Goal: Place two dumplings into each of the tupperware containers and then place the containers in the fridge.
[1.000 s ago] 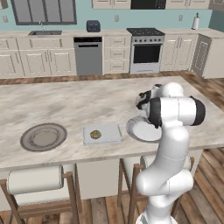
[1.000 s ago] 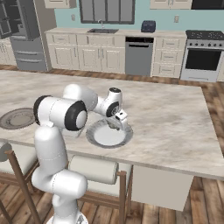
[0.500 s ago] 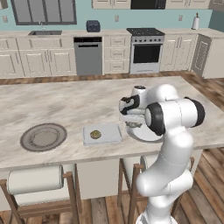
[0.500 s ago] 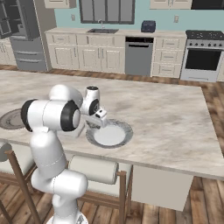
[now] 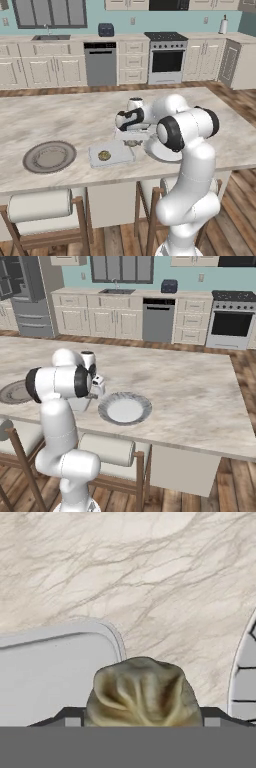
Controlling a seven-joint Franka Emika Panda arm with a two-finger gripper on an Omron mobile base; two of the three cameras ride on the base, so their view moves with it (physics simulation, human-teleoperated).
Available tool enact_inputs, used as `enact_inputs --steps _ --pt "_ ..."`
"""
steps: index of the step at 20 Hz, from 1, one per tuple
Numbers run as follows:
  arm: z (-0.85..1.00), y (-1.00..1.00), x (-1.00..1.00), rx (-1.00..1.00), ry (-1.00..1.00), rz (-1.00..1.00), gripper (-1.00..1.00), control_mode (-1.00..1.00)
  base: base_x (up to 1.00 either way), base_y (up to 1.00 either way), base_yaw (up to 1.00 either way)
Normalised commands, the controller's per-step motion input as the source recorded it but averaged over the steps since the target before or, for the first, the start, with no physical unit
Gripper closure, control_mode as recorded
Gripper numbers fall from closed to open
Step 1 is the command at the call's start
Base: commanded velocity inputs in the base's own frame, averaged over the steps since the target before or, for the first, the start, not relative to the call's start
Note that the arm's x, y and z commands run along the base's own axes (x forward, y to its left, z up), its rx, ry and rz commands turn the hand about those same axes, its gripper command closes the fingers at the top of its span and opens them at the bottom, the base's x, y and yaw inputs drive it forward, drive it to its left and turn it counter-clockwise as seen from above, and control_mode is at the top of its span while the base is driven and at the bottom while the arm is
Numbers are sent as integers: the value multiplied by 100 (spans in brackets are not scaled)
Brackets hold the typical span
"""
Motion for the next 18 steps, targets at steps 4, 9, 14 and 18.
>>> enact_inputs --steps 4,9,14,18 --pt "16 20 5 0 -2 3 100 -100 0 0 0" --pt "1 34 -44 0 -5 1 100 -100 0 0 0" --pt "-10 52 -56 0 -15 6 100 -100 0 0 0" --pt "-28 20 4 0 -2 1 100 -100 0 0 0"
